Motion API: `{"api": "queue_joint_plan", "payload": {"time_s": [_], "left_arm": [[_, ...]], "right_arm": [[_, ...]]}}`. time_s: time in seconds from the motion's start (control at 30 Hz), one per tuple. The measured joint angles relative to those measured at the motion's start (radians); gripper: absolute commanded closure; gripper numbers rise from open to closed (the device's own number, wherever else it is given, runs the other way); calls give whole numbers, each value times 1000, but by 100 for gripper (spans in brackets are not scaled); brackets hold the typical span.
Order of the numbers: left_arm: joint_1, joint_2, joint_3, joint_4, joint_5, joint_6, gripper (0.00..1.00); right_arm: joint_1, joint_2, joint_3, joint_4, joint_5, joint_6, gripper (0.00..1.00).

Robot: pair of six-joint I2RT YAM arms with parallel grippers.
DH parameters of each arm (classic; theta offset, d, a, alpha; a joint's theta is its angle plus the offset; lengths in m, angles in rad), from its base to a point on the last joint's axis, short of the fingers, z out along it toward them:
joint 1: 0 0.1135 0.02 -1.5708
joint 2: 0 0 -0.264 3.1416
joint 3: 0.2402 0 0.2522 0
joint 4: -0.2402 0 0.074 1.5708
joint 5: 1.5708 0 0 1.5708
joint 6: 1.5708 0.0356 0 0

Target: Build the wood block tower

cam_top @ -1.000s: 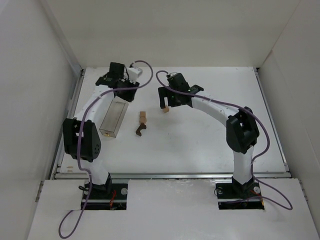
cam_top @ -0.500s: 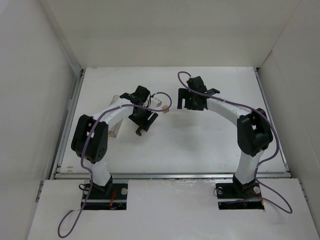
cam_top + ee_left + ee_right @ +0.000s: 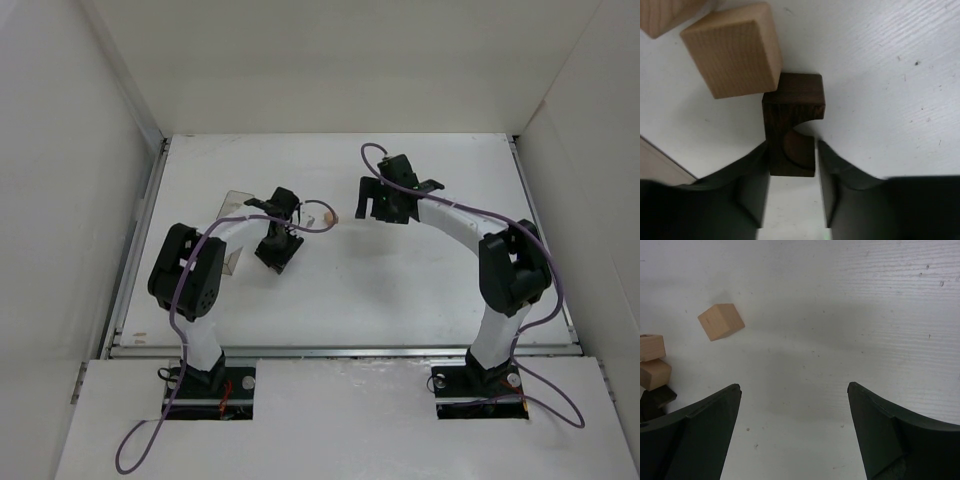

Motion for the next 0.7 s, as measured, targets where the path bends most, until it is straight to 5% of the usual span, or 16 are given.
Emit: {"api": "queue_joint_plan", "payload": {"time_s": [0.2,0.53,0.7], "left_arm": [[0,0,-1,7,-21,-5,100],[-37,-19,35,30,-179,31,100],[-147,-198,0,178,-375,190,100]], "right_arm": [[0,-2,-14,5,0,0,7],[-17,-66,-14,6,-26,-41,7],[-128,-165,-14,7,-129,-92,7]]}}
